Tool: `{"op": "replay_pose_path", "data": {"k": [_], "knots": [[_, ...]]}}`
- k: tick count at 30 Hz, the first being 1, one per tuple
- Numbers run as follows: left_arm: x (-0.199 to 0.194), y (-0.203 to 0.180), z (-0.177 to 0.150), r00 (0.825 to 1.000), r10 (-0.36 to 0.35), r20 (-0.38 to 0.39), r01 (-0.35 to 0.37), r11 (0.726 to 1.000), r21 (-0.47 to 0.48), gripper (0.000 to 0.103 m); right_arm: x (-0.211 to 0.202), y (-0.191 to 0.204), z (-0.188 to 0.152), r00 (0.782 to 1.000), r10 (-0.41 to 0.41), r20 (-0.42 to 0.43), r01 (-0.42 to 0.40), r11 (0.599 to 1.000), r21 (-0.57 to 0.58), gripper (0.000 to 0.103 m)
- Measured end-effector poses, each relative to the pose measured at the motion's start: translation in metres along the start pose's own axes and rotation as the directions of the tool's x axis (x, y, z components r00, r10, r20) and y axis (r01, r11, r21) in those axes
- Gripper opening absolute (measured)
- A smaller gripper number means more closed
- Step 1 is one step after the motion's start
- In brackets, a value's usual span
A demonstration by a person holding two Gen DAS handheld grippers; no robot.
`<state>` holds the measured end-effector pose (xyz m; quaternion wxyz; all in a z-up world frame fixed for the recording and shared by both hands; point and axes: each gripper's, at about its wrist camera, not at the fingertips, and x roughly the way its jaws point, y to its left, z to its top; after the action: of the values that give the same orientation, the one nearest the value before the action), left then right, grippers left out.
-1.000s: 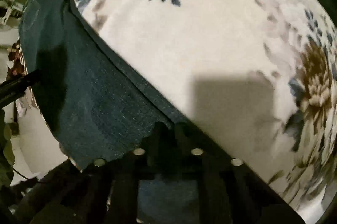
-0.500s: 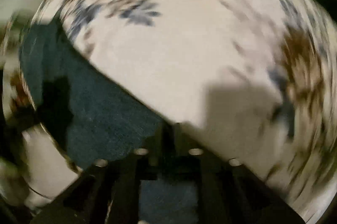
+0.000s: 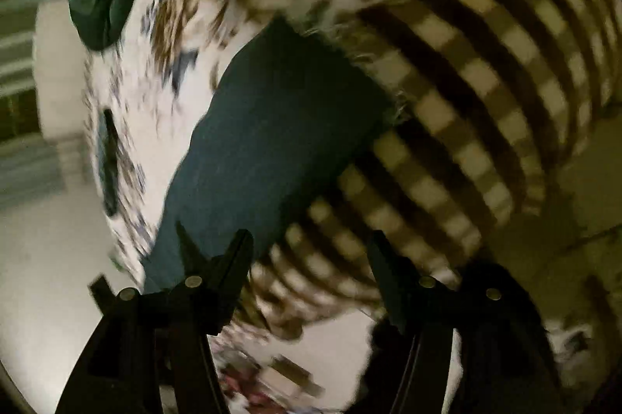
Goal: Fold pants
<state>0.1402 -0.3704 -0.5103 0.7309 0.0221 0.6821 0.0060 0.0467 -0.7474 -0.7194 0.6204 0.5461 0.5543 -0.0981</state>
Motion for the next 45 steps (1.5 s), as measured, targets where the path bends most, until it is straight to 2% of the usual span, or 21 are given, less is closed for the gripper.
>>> {"op": "replay_pose_path", "data": {"k": [4,7,10,15,18,20,24,25,28,31,34,35,36,37,38,40,43,45], "knots": [[0.008,0.001,-0.003,1.000,0.010,0.013,-0.010,1.000,0.001,0.103,0.024,-0.014,0.007,0.995,0.086,0.059,-0.089,0.995,0.042,0.063],[0.006,0.002,-0.005,1.000,0.011,0.014,-0.011,1.000,0.018,0.103,0.021,-0.015,0.002,0.983,0.138,0.124,-0.143,0.989,0.034,0.059],[0.006,0.004,-0.007,1.000,0.009,0.008,-0.009,1.000,0.021,0.103,0.016,-0.014,-0.004,0.972,0.197,0.127,-0.202,0.979,0.022,0.058],[0.005,-0.007,0.005,1.000,0.017,-0.002,-0.017,0.999,0.028,0.103,0.002,-0.010,-0.015,0.960,0.232,0.155,-0.236,0.972,0.008,0.058],[0.008,-0.004,0.006,1.000,0.015,-0.008,-0.014,0.999,0.030,0.103,-0.011,0.004,-0.023,0.956,0.223,0.188,-0.219,0.975,-0.045,0.058],[0.008,-0.004,0.006,1.000,0.012,-0.012,-0.011,0.999,0.031,0.103,-0.011,0.007,-0.023,0.959,0.219,0.182,-0.211,0.975,-0.061,0.058],[0.011,0.000,0.005,1.000,0.005,-0.014,-0.004,0.999,0.031,0.103,0.009,-0.017,-0.007,0.970,0.148,0.195,-0.155,0.988,0.021,0.058],[0.011,0.001,0.005,1.000,0.002,-0.016,-0.002,0.999,0.032,0.103,0.013,-0.026,-0.002,0.967,0.153,0.204,-0.169,0.984,0.061,0.058],[0.014,0.004,0.007,1.000,-0.011,-0.023,0.012,0.999,0.030,0.103,0.017,-0.034,0.006,0.947,0.221,0.235,-0.254,0.960,0.119,0.058],[0.020,0.008,0.011,0.999,-0.032,-0.033,0.033,0.999,0.027,0.103,0.015,-0.023,0.013,0.912,0.311,0.269,-0.344,0.935,0.084,0.058],[0.021,0.009,0.012,0.999,-0.034,-0.025,0.035,0.999,0.036,0.103,0.030,-0.017,0.025,0.906,0.335,0.259,-0.369,0.925,0.093,0.058],[0.021,0.009,0.012,0.999,-0.031,-0.020,0.032,0.999,0.033,0.103,0.034,-0.016,0.029,0.904,0.338,0.261,-0.372,0.923,0.097,0.056],[0.021,0.010,0.012,0.999,-0.030,-0.016,0.030,0.999,0.033,0.103,0.038,-0.014,0.032,0.907,0.328,0.265,-0.365,0.925,0.104,0.046],[0.021,0.010,0.013,0.999,-0.032,-0.021,0.032,0.999,0.039,0.103,0.041,-0.011,0.035,0.909,0.317,0.271,-0.357,0.927,0.114,0.021],[0.020,0.011,0.014,0.999,-0.037,-0.031,0.039,0.999,0.038,0.103,0.041,-0.007,0.036,0.912,0.305,0.275,-0.346,0.931,0.115,0.009],[0.014,0.014,0.018,0.998,-0.050,-0.045,0.052,0.998,0.035,0.103,0.035,0.010,0.037,0.924,0.246,0.292,-0.278,0.958,0.071,0.008],[-0.012,0.028,0.027,0.999,-0.026,0.030,0.025,0.999,0.026,0.103,0.016,0.039,0.031,0.924,0.216,0.314,-0.227,0.974,-0.004,0.007],[-0.035,0.045,0.035,0.997,-0.035,0.074,0.034,0.999,0.016,0.103,0.000,0.064,0.022,0.923,0.211,0.321,-0.201,0.978,-0.063,0.007]]}}
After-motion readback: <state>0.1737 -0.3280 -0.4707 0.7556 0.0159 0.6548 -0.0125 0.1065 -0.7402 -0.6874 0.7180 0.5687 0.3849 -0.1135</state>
